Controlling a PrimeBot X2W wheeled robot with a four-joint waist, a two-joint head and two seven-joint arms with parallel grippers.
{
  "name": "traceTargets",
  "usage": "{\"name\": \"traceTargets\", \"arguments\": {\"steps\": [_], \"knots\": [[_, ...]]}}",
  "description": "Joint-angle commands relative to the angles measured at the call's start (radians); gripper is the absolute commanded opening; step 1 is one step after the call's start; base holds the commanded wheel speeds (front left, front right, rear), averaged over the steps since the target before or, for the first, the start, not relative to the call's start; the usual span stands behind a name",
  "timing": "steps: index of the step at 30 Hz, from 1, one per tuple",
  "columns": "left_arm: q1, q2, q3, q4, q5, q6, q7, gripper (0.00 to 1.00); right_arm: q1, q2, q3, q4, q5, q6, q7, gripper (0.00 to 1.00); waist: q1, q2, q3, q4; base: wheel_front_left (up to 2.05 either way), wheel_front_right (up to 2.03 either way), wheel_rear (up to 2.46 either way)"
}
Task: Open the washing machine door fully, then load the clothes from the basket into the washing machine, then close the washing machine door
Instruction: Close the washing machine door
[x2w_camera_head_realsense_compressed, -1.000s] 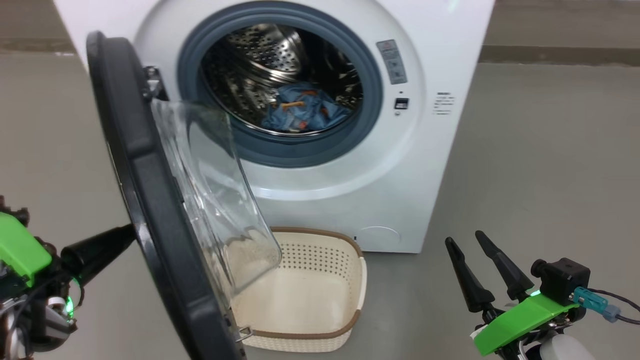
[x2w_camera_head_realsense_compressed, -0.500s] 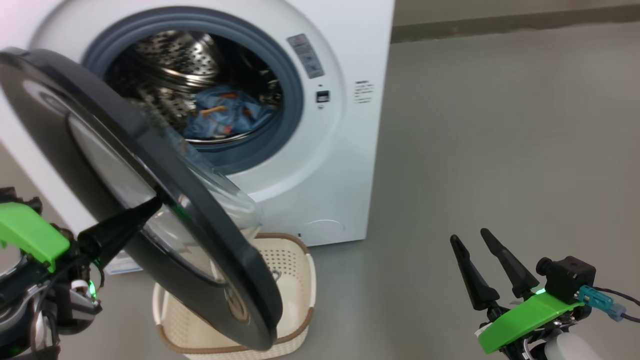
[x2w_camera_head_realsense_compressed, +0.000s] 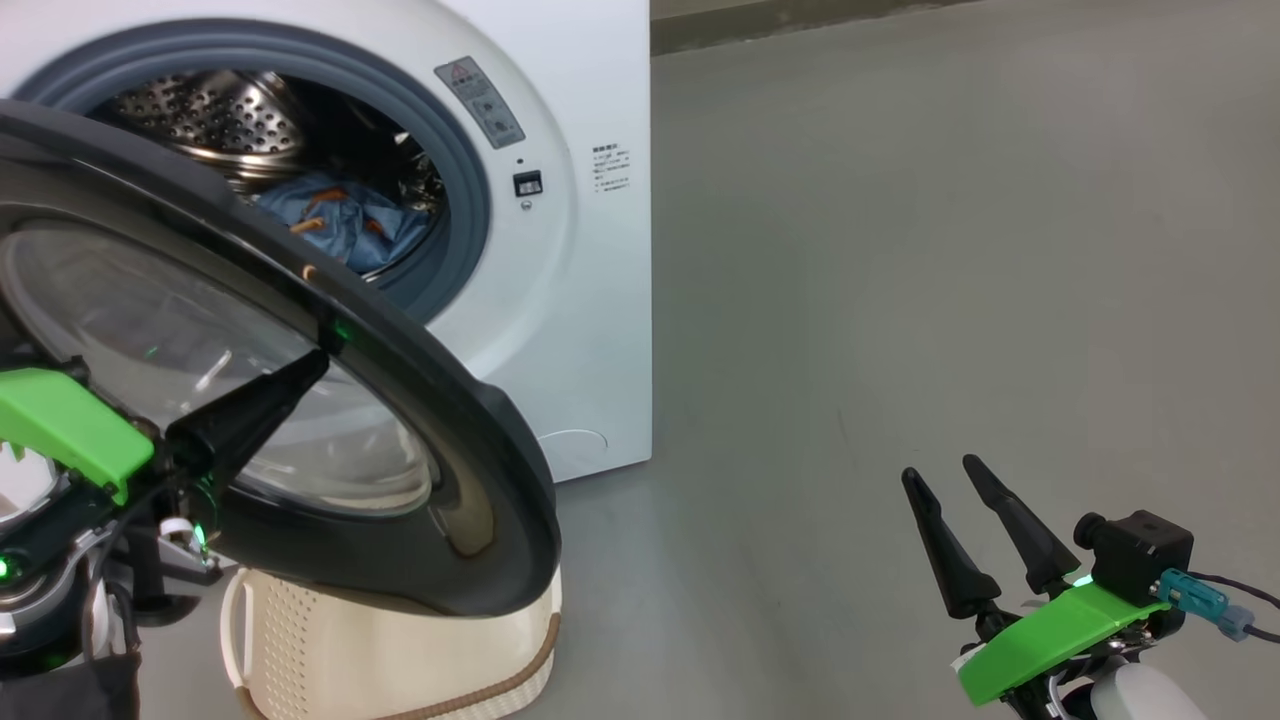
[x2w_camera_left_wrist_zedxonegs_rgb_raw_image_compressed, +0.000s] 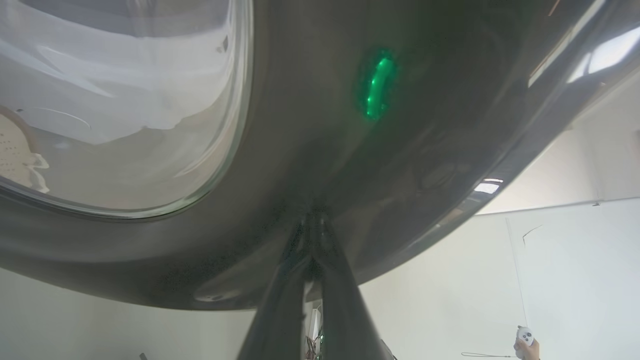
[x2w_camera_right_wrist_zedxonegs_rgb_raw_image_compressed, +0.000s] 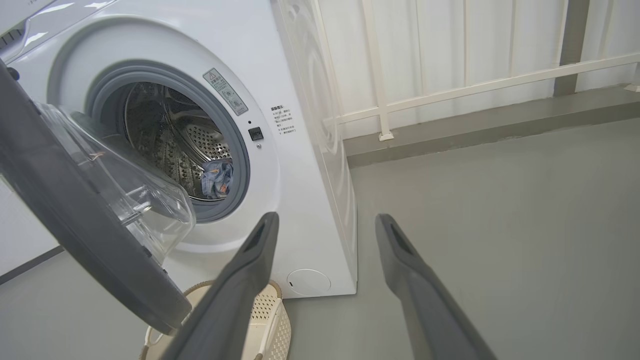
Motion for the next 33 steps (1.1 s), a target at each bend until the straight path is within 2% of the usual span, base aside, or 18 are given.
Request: {"name": "traceTargets", "arguments": {"steps": [1,13,20,23,24,25,31,33], "knots": [[-0.044,0.026,0.03,-0.023,0.009,-0.008,-0.003,0.0,-0.034,-0.007,0.02,-0.025,-0.005,0.002,-0.012,1.0,0.0,0.0,0.0,0.0,0.0,0.0,0.0],[-0.043,0.028,0.024,-0.014,0.011,-0.025,-0.002,0.0,-0.028,-0.008,0.02,-0.023,-0.008,0.002,-0.012,1.0,0.0,0.0,-0.015,0.049,0.0,0.0,0.0],[-0.027,0.035,0.018,-0.028,0.032,-0.056,-0.018,0.0,-0.021,-0.012,0.017,-0.023,-0.009,0.002,-0.012,1.0,0.0,0.0,-0.027,0.086,0.0,0.0,0.0],[-0.015,0.042,0.02,-0.044,0.05,-0.076,-0.036,0.45,-0.02,-0.013,0.014,-0.025,-0.01,0.002,-0.012,1.0,0.0,0.0,-0.029,0.1,0.0,0.0,0.0],[-0.01,0.043,0.018,-0.049,0.058,-0.086,-0.044,0.77,-0.019,-0.013,0.013,-0.026,-0.01,0.002,-0.012,1.0,0.0,0.0,-0.029,0.104,0.0,0.0,0.0],[-0.003,0.045,0.017,-0.055,0.066,-0.098,-0.052,1.0,-0.018,-0.013,0.011,-0.026,-0.011,0.002,-0.012,1.0,0.0,0.0,-0.029,0.109,0.0,0.0,0.0],[0.048,0.047,0.015,-0.083,0.14,-0.179,-0.145,1.0,-0.018,-0.013,0.003,-0.028,-0.012,0.002,-0.012,1.0,0.0,0.0,-0.028,0.128,0.0,0.0,0.0],[0.065,0.054,0.015,-0.089,0.188,-0.223,-0.201,1.0,-0.019,-0.013,0.002,-0.029,-0.013,0.002,-0.012,1.0,0.0,0.0,-0.027,0.131,0.0,0.0,0.0]]}}
